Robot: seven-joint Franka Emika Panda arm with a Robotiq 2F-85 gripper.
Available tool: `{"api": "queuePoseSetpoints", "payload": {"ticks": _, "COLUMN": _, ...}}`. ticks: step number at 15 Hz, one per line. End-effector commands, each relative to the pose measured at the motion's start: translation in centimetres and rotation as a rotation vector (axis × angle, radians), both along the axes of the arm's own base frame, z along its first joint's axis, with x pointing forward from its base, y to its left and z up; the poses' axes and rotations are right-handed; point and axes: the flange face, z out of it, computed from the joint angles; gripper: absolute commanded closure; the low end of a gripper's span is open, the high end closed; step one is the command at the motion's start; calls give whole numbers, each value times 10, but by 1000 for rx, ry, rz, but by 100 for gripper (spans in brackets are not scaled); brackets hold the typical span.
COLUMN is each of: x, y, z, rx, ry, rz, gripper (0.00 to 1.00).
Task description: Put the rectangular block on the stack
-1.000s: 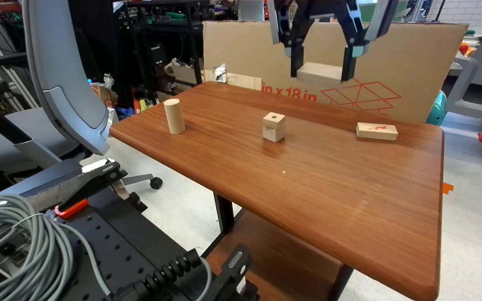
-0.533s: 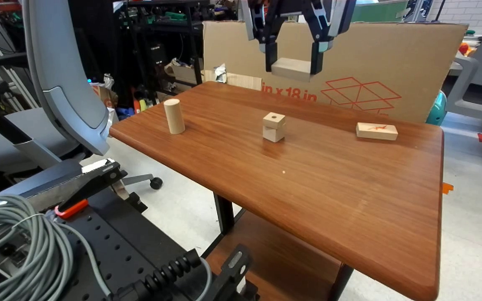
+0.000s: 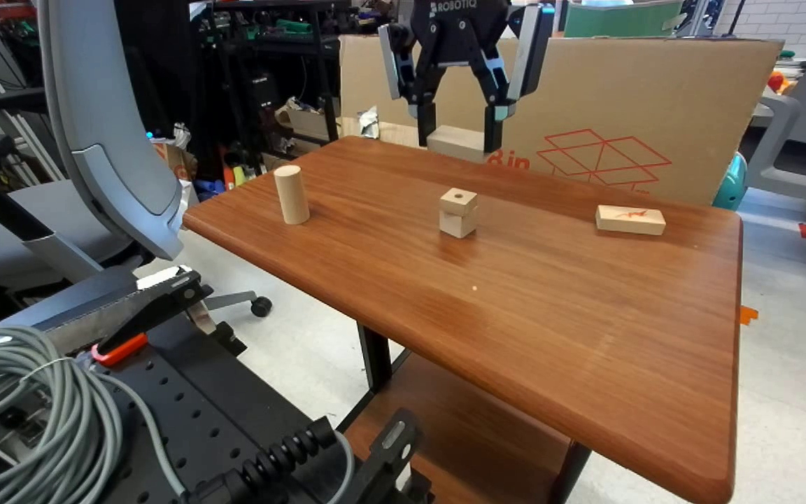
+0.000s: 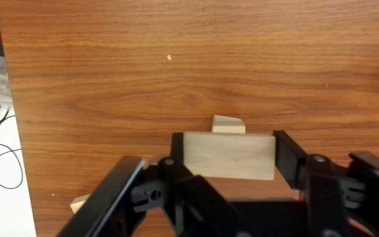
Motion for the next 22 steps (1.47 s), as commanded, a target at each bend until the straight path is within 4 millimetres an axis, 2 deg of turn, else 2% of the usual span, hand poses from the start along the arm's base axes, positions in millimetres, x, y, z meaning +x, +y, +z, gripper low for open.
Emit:
{"api": "queuePoseSetpoints", "payload": {"ticks": 1, "x": 17, "y": 2, "z": -12, "rx": -8, "ry": 0, "rz": -17, "gripper": 58}}
{"api": "queuePoseSetpoints", "payload": {"ticks": 7, "x": 25, "y": 8, "z": -31, "rx": -15, "ry": 21, "rz": -10, "gripper": 58}}
{"api": "queuePoseSetpoints", "payload": {"ticks": 15, "x": 23, "y": 15, "z": -52, "rx": -24, "ry": 67, "rz": -26, "gripper": 58}}
{"api": "queuePoseSetpoints", "payload": {"ticks": 22, "x": 29, "y": 13, "z": -50, "rx": -31, "ry": 56, "rz": -44, "gripper": 58}}
